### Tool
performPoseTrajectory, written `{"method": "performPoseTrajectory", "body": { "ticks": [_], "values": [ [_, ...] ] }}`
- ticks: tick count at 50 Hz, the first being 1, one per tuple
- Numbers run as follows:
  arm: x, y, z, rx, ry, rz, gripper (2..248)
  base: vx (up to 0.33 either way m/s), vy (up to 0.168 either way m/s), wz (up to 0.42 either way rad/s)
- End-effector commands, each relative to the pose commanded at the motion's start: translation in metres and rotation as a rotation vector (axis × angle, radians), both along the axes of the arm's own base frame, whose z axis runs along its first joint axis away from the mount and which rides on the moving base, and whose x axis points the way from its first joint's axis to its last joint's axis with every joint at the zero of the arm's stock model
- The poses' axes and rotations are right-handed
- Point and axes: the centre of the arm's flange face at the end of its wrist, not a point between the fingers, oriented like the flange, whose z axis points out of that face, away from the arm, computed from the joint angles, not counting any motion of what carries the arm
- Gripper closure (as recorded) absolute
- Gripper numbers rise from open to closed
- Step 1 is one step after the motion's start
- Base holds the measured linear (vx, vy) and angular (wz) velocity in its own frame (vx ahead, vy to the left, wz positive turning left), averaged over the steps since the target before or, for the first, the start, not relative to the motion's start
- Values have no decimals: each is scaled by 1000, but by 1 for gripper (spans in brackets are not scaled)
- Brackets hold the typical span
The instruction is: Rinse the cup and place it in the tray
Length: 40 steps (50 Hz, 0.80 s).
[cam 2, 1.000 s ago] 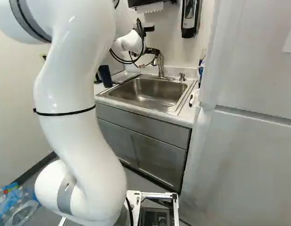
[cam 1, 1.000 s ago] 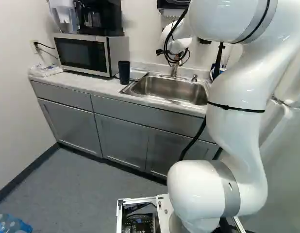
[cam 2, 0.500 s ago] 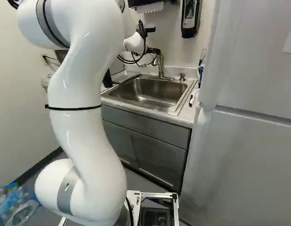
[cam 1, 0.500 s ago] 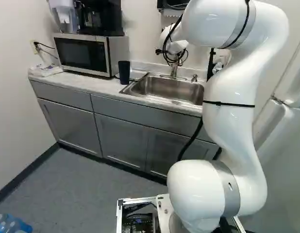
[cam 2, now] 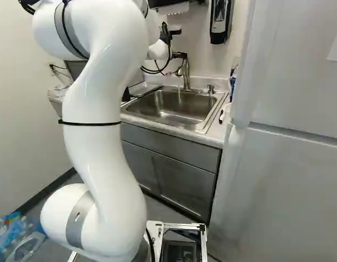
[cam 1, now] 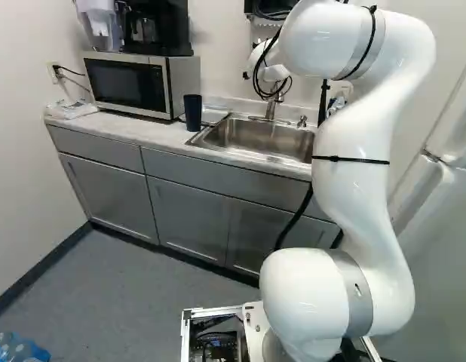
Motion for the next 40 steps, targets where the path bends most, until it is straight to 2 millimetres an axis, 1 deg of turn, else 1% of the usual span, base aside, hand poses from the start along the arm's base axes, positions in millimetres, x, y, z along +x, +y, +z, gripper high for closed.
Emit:
{"method": "performPoseTrajectory", "body": {
  "ticks": [5,24,30,40],
  "values": [
    [2,-2,0,-1,-11,-3,3,0,0,0],
    [1,-2,1,-1,-10,-3,3,0,0,0],
    [-6,0,2,-1,-6,-1,3,0,0,0],
    [-24,5,4,1,5,4,3,0,0,0]
  ]
}}
